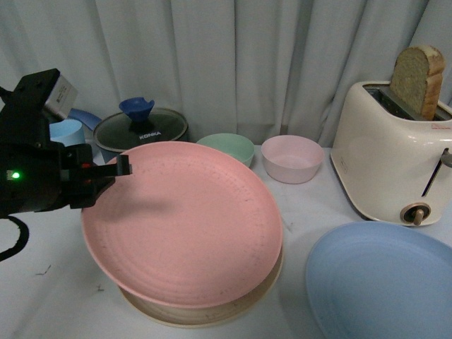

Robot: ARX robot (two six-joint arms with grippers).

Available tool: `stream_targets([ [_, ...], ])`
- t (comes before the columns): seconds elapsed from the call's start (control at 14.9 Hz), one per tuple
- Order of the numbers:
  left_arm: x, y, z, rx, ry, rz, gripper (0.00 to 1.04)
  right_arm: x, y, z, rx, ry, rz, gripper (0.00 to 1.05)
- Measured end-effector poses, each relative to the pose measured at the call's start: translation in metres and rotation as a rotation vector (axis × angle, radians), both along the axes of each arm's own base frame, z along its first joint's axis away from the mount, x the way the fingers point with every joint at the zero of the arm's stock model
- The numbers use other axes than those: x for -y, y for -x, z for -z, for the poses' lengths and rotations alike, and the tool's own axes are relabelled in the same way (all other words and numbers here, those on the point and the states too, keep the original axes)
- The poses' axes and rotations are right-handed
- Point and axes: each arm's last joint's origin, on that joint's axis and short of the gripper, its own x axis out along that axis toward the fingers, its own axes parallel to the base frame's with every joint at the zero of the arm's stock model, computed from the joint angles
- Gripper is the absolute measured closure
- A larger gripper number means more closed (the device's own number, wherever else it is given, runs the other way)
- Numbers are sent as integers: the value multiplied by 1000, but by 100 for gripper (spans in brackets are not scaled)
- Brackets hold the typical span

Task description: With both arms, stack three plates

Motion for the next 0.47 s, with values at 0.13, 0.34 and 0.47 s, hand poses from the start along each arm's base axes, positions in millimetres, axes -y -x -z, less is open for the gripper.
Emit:
stream_targets([
  [0.13, 8, -8, 3, 6, 7, 9, 102, 0, 0, 0, 0, 0, 0, 6],
  [0.34, 8, -11, 23, -33, -12, -14, 102, 0, 0, 0, 0, 0, 0, 6],
  [0.47, 8, -12, 29, -38, -2, -26, 102, 0, 0, 0, 0, 0, 0, 6],
])
